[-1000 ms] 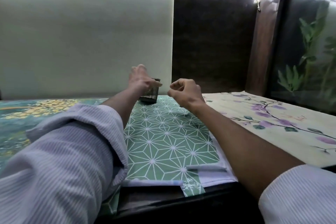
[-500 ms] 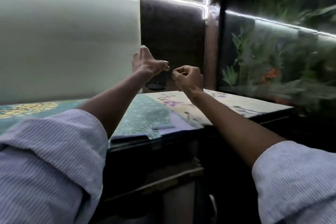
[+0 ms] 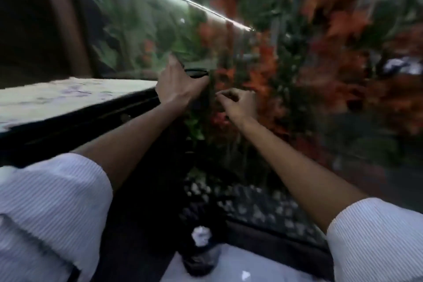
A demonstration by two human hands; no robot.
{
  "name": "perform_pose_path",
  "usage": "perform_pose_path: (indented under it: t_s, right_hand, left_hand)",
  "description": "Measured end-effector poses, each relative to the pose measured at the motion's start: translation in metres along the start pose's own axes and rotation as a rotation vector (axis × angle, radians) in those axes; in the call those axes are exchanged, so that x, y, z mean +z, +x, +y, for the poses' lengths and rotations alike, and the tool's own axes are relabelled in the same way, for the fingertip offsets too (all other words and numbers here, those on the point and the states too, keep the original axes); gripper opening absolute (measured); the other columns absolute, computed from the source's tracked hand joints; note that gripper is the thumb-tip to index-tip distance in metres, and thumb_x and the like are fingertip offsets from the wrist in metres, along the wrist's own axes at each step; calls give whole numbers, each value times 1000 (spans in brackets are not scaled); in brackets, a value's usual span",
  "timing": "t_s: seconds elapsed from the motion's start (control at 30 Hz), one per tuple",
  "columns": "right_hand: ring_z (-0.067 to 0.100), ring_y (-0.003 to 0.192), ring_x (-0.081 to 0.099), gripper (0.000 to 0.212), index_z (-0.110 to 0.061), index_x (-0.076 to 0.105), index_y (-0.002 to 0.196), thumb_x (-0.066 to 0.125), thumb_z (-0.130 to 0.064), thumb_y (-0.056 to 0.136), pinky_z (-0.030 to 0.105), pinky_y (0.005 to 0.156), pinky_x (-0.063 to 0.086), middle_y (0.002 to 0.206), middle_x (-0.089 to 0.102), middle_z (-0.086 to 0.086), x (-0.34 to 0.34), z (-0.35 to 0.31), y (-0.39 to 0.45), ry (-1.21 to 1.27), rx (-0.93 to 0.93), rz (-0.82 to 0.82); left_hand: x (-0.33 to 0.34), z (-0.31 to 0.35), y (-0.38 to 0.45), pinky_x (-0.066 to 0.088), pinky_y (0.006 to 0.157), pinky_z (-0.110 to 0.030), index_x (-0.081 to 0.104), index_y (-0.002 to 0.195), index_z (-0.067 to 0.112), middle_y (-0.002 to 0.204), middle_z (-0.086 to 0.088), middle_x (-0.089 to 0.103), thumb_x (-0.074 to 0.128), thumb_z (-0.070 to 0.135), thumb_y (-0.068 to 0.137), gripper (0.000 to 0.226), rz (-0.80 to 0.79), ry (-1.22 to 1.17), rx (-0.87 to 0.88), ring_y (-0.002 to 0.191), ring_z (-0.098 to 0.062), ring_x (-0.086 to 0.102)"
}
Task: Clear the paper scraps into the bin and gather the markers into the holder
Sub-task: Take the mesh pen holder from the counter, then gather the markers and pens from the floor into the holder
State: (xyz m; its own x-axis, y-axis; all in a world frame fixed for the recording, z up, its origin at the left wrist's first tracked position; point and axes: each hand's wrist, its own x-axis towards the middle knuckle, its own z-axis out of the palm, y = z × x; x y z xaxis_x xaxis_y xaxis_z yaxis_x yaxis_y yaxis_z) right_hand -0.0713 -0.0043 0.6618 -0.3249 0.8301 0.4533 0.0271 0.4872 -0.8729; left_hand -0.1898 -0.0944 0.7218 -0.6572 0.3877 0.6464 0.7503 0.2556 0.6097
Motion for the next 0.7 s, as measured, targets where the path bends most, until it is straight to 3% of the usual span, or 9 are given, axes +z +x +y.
perform_pose_path:
  t_s: [0.1, 0.3, 0.4, 0.53, 0.6, 0.7]
  right_hand:
    - [9, 75, 71, 13, -26, 79, 84, 71, -36, 84, 36, 75, 61, 77, 76, -12, -49, 79, -20, -104, 67, 97]
    - [12, 72, 73, 12, -31, 77, 83, 70, -39, 80, 44, 72, 64, 77, 76, -10, -104, 223, -92, -201, 232, 194]
    - [14, 75, 73, 7, -27, 76, 82, 72, -31, 85, 41, 74, 64, 79, 76, -6, -116, 284, -152, -240, 316, 207]
    - [15, 75, 72, 8, -26, 76, 82, 70, -32, 82, 37, 70, 62, 73, 73, -8, -120, 332, -204, -318, 351, 168]
    - [14, 76, 70, 10, -23, 76, 86, 71, -31, 82, 29, 68, 56, 74, 72, -8, -117, 353, -219, -378, 370, 166]
    - [20, 81, 71, 11, -22, 72, 86, 68, -31, 82, 33, 71, 58, 79, 73, -3, -117, 388, -250, -485, 432, 90]
  left_hand:
    - [85, -2, -66, 54, 83, -43, 54, 115, 19, 111, -7, 68, 67, 75, 58, 82, -81, 9, 41, 116, -33, 61]
    - [194, -51, -199, 55, 85, -42, 52, 121, 18, 114, -7, 64, 62, 81, 64, 86, -175, -28, 135, 114, -32, 60]
    - [231, -89, -277, 50, 91, -39, 53, 125, 15, 122, -10, 61, 70, 75, 63, 88, -339, -78, 44, 116, -32, 60]
    - [263, -126, -360, 46, 108, -44, 41, 147, 18, 152, -12, 46, 70, 81, 59, 113, -671, 58, -80, 139, -34, 48]
    - [271, -139, -384, 47, 105, -43, 40, 148, 20, 154, -13, 41, 70, 78, 57, 112, -767, 120, -64, 140, -35, 47]
    - [277, -163, -415, 55, 91, -41, 52, 132, 24, 146, -14, 41, 78, 69, 56, 92, -880, 211, 13, 123, -37, 58]
